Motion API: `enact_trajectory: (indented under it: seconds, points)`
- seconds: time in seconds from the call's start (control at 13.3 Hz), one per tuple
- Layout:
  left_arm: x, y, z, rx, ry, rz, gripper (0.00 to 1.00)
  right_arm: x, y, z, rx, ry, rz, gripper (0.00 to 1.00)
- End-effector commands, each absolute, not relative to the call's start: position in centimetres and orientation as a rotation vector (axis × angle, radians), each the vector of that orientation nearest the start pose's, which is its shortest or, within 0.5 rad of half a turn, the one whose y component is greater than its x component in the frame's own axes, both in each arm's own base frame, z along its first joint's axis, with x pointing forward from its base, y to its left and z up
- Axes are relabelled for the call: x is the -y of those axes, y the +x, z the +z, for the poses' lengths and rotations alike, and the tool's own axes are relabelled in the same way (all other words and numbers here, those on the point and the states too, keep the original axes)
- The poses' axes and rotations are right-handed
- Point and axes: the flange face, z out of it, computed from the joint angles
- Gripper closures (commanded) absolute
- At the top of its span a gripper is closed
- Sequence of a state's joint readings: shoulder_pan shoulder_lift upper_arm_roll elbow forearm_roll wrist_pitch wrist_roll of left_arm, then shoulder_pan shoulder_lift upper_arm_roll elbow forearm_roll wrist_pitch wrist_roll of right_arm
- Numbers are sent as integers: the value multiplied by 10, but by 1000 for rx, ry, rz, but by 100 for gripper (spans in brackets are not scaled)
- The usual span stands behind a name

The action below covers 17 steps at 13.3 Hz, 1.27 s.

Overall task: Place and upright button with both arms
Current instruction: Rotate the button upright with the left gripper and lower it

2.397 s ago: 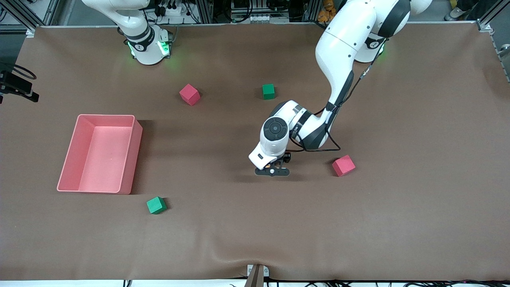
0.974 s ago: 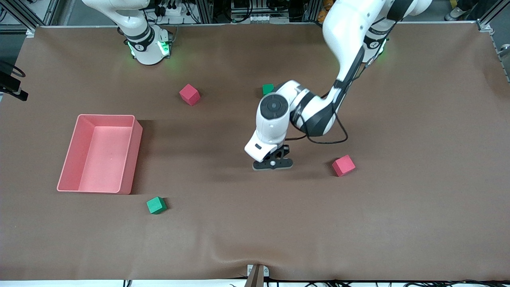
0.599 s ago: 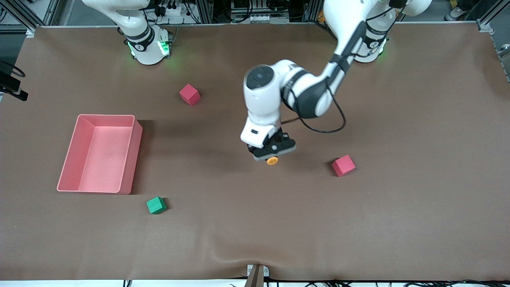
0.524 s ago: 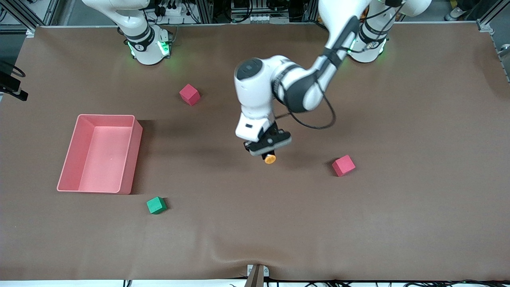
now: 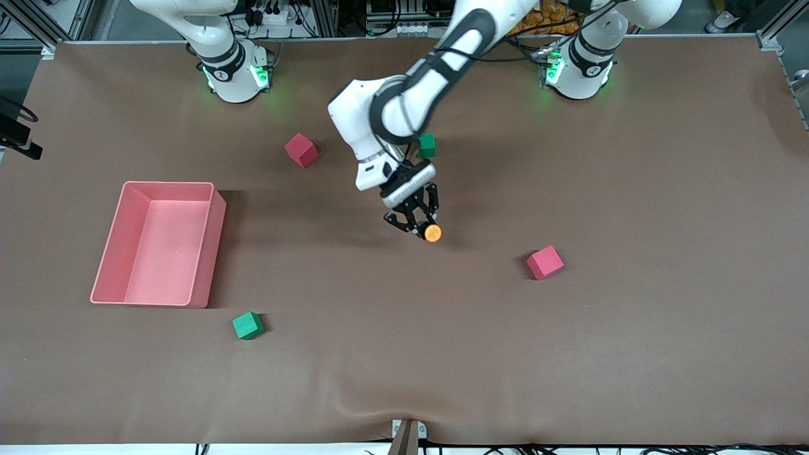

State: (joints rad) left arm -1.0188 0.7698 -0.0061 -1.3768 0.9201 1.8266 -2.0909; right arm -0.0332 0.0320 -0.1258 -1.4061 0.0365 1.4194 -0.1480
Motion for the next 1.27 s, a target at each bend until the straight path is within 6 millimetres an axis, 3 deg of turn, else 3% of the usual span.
enact_trajectory:
  seconds: [0.0, 0.07, 0.3, 0.75, 1.2]
  points:
    - [590, 394, 222, 804, -2313, -1359, 100, 85, 540, 674, -36, -3102, 27, 0]
    - [583, 388, 194, 715, -2187, -1461, 100, 85, 540, 675, -36, -3104, 22, 0]
    - [571, 386, 155, 738, -2054, -1608, 100, 85, 540, 675, -26, -3104, 24, 0]
    - [570, 384, 134, 692, -2037, -1658, 100, 82, 540, 673, -9, -3102, 29, 0]
    - [560, 377, 86, 613, -2014, -1676, 100, 79, 540, 671, -2, -3100, 52, 0]
